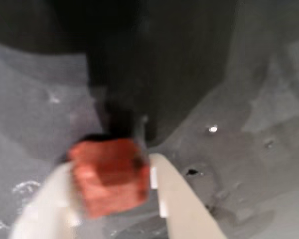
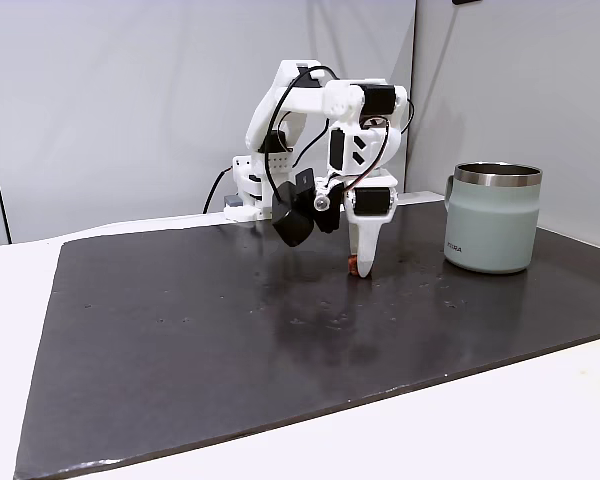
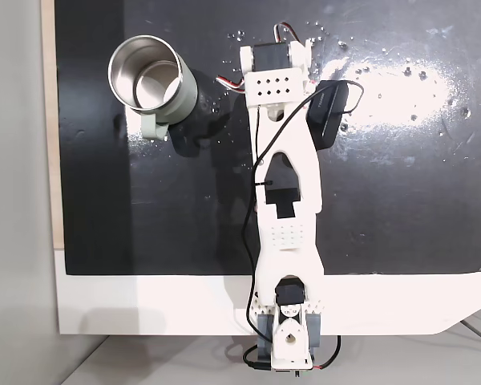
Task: Grasp a cube and put it in the cup.
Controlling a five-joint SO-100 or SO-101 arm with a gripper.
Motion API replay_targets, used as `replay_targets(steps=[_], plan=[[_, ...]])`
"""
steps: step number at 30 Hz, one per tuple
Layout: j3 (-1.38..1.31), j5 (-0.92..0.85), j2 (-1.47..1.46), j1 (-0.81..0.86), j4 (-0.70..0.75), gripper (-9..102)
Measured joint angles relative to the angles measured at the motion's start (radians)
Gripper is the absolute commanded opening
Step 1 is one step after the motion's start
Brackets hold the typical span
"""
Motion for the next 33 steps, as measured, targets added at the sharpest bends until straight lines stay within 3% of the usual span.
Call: replay_targets(steps=[16,33], plan=[[0.000,0.000,0.021,0.002,0.020,0],[0.103,-0.014,0.558,-0.077,0.012,0]])
